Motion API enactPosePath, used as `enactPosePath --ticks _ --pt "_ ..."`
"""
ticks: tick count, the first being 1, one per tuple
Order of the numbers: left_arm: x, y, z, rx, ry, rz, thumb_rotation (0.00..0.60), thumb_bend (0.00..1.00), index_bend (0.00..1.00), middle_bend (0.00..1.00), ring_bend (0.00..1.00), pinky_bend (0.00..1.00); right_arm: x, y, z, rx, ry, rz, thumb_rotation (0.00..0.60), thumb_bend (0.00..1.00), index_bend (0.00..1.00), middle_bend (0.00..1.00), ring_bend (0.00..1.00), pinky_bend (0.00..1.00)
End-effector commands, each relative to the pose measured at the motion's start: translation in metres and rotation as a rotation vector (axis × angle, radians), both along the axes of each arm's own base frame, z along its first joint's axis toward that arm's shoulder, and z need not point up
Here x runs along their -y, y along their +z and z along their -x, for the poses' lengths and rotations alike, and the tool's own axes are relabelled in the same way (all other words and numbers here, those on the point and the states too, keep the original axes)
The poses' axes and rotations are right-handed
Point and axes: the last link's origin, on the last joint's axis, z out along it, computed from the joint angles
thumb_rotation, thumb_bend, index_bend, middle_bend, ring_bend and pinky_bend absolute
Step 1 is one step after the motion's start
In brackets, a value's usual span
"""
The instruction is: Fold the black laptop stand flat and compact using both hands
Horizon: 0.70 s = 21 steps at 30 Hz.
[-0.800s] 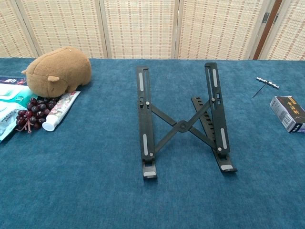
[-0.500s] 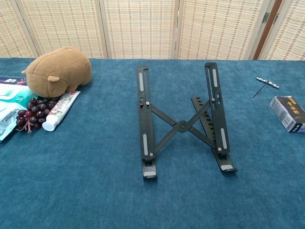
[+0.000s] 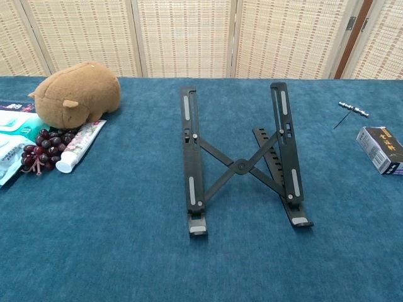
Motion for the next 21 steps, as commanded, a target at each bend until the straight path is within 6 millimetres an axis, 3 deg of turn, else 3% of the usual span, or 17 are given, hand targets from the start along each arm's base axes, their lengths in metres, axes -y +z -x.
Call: enactPosePath --ticks 1,4,8,21 --pt "0.001 0.001 0.001 0.001 0.004 -0.002 0.600 0.17 0.16 0.18 0.18 0.00 0.023 -0.003 -0.016 0.090 0.045 -0.097 0.600 0.06 0.00 0.01 0.00 0.08" --pt "0.001 0.002 0.003 0.003 0.007 -0.006 0.600 0.17 0.16 0.18 0.18 0.00 0.037 -0.007 -0.026 0.173 0.052 -0.188 0.600 0.08 0.00 0.01 0.00 0.08" --pt "0.002 0.003 0.004 0.004 0.010 -0.007 0.600 0.17 0.16 0.18 0.18 0.00 0.057 -0.012 -0.040 0.305 0.058 -0.283 0.600 0.18 0.00 0.01 0.00 0.08" --pt "0.001 0.002 0.006 0.002 0.019 -0.002 0.600 0.17 0.16 0.18 0.18 0.00 0.110 -0.043 -0.064 0.517 0.028 -0.454 0.600 0.18 0.00 0.01 0.00 0.08"
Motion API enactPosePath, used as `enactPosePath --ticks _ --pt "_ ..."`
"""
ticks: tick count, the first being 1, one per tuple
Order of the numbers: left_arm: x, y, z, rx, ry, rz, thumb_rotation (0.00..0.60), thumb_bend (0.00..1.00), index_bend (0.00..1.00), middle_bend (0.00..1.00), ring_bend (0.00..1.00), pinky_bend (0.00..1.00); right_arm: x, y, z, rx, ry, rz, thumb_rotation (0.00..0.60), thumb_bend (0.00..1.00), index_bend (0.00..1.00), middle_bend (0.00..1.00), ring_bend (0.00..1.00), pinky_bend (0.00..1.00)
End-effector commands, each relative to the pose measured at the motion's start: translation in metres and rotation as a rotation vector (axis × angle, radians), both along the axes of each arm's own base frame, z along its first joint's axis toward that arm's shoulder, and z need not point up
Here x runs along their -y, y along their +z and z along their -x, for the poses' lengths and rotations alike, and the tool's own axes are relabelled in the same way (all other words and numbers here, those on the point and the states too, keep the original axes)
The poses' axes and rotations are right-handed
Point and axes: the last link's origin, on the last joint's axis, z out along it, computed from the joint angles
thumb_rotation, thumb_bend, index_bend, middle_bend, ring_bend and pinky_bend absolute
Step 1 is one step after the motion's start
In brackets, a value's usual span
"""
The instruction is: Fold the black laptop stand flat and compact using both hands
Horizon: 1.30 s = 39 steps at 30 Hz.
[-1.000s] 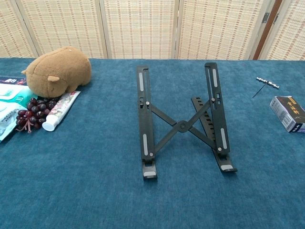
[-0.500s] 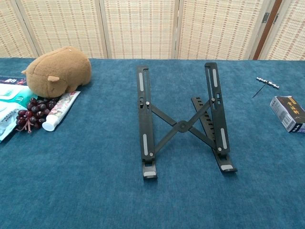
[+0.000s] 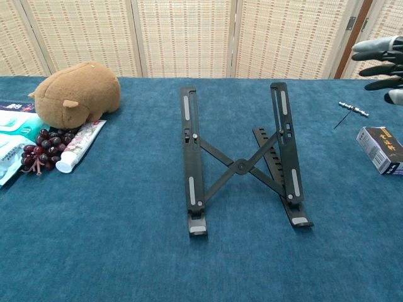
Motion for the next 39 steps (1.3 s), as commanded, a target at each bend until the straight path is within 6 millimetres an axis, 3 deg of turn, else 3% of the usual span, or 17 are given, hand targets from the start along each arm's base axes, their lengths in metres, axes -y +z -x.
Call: enactPosePath --ticks 1,26,39 --pt "0.000 0.000 0.000 0.002 0.000 -0.001 0.600 0.17 0.16 0.18 0.18 0.00 0.021 -0.012 -0.008 0.039 -0.006 -0.055 0.600 0.18 0.00 0.01 0.00 0.08" --pt "-0.001 -0.001 0.000 -0.007 0.016 0.005 0.600 0.17 0.16 0.18 0.18 0.00 0.099 -0.071 -0.039 0.149 -0.082 -0.132 0.600 0.18 0.00 0.01 0.00 0.08" --pt "0.002 0.002 0.004 -0.012 0.040 0.001 0.600 0.17 0.16 0.18 0.18 0.00 0.100 -0.095 -0.048 0.265 -0.045 -0.251 0.600 0.16 0.00 0.07 0.00 0.14"
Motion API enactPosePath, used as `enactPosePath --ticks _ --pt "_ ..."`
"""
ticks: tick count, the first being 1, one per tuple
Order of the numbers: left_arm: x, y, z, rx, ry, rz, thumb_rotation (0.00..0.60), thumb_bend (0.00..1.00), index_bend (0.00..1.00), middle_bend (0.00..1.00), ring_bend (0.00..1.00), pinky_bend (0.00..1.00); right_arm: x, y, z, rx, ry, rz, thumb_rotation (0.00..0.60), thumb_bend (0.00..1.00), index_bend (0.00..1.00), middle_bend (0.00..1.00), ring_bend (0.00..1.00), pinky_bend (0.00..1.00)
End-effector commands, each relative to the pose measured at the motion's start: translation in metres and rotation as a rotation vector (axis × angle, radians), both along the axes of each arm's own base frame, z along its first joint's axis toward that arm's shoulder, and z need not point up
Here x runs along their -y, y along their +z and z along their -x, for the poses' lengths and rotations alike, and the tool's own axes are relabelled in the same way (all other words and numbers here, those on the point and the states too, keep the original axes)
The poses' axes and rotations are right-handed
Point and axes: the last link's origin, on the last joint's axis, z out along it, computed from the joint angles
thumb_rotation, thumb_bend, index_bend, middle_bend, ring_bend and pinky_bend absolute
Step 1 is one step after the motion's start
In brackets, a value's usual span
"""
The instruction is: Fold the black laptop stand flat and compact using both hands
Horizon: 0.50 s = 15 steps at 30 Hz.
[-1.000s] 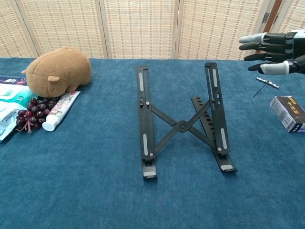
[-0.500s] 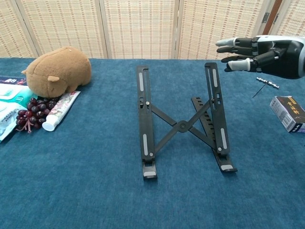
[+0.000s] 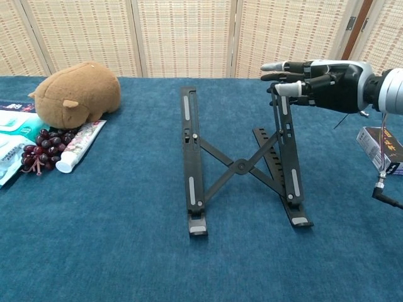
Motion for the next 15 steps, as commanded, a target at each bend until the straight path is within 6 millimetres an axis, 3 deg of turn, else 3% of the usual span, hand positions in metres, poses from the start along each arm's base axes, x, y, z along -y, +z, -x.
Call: enactPosePath --ticks 1,6,15 --pt "0.001 0.001 0.000 0.001 0.003 -0.003 0.600 0.17 0.16 0.18 0.18 0.00 -0.004 -0.006 0.001 0.035 0.046 -0.030 0.600 0.16 0.00 0.08 0.00 0.16" --pt "0.002 0.001 0.000 -0.002 0.004 -0.003 0.600 0.17 0.16 0.18 0.18 0.00 -0.022 -0.001 0.010 0.078 0.137 -0.066 0.600 0.16 0.00 0.10 0.04 0.22" --pt "0.001 -0.001 -0.005 0.001 -0.013 0.005 0.600 0.17 0.16 0.18 0.18 0.00 -0.067 0.020 0.032 0.132 0.273 -0.060 0.600 0.14 0.00 0.11 0.06 0.23"
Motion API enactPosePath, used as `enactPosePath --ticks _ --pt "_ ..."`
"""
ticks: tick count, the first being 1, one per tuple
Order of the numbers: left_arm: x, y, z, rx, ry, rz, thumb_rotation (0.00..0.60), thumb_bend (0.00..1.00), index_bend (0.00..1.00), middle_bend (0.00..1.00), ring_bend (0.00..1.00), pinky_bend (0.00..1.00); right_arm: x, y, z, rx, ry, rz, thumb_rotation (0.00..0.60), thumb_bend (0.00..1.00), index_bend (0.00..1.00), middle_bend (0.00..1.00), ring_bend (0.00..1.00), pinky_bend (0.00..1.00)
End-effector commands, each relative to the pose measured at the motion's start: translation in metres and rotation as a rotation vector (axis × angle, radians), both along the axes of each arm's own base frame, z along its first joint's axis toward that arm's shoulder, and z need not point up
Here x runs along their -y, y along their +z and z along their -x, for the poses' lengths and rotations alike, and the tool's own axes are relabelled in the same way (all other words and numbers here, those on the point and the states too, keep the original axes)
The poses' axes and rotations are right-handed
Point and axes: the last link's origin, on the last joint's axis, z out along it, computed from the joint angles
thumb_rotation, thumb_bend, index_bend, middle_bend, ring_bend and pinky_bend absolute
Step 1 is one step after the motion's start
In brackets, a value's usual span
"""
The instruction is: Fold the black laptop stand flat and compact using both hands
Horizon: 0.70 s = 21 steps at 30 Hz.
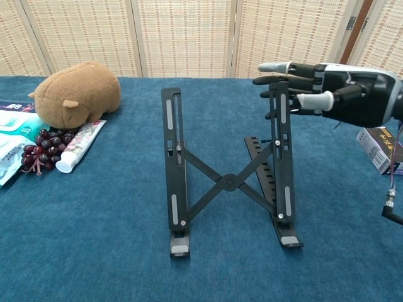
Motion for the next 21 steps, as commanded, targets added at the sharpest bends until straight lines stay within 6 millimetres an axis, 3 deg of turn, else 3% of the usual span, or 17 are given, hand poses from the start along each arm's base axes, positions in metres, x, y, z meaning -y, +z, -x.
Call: enactPosePath --ticks 1,10,21 --pt "0.000 -0.001 -0.002 0.003 -0.006 0.004 0.600 0.17 0.16 0.18 0.18 0.00 -0.028 0.012 0.017 0.001 0.052 0.003 0.600 0.14 0.00 0.11 0.06 0.23" --pt "-0.003 -0.006 -0.009 0.002 -0.031 0.022 0.600 0.17 0.16 0.18 0.18 0.00 -0.075 0.035 0.022 -0.007 0.158 0.073 0.600 0.11 0.00 0.10 0.06 0.23" --pt "-0.002 -0.007 -0.009 -0.004 -0.025 0.026 0.600 0.17 0.16 0.18 0.18 0.00 -0.106 0.042 0.024 -0.045 0.207 0.109 0.600 0.09 0.00 0.08 0.06 0.23"
